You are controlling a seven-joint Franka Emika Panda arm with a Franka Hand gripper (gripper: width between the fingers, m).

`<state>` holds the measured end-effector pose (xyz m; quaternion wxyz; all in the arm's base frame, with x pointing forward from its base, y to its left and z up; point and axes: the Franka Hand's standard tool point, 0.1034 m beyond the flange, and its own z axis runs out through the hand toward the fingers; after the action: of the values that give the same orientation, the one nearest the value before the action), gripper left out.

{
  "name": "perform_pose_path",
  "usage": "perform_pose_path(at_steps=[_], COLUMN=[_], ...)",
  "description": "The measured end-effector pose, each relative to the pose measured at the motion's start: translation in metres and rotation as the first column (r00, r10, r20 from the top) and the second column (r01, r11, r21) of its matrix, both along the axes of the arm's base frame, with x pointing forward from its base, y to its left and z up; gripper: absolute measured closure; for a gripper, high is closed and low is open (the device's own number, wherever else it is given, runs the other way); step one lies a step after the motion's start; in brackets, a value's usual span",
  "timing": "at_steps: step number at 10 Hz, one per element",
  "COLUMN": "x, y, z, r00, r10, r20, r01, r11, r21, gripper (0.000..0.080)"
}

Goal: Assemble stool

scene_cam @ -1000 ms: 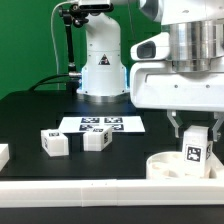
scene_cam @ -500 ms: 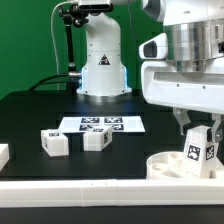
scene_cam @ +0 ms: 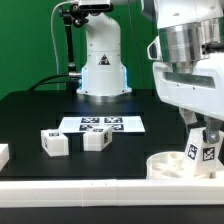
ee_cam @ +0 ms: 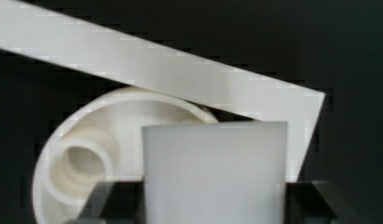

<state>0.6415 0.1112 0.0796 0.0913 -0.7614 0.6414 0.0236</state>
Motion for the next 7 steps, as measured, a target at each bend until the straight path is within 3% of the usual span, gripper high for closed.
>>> perform_pose_path(at_steps=[3,5,7], x=[0.0011,0.0027,0.0028], y=[0.0042,0.0058,0.0076], z=[-0.0002,-0.0001,0.0002], r00=[0.969,0.897,0.845], r10=[-0.246,-0.436,-0.525], r20=[-0.031,-0.068,-0.098], r01=[0.247,0.440,0.533], r11=[0.968,0.894,0.841], r21=[0.043,0.080,0.091], gripper=[0.0459,0.0459,0.0459])
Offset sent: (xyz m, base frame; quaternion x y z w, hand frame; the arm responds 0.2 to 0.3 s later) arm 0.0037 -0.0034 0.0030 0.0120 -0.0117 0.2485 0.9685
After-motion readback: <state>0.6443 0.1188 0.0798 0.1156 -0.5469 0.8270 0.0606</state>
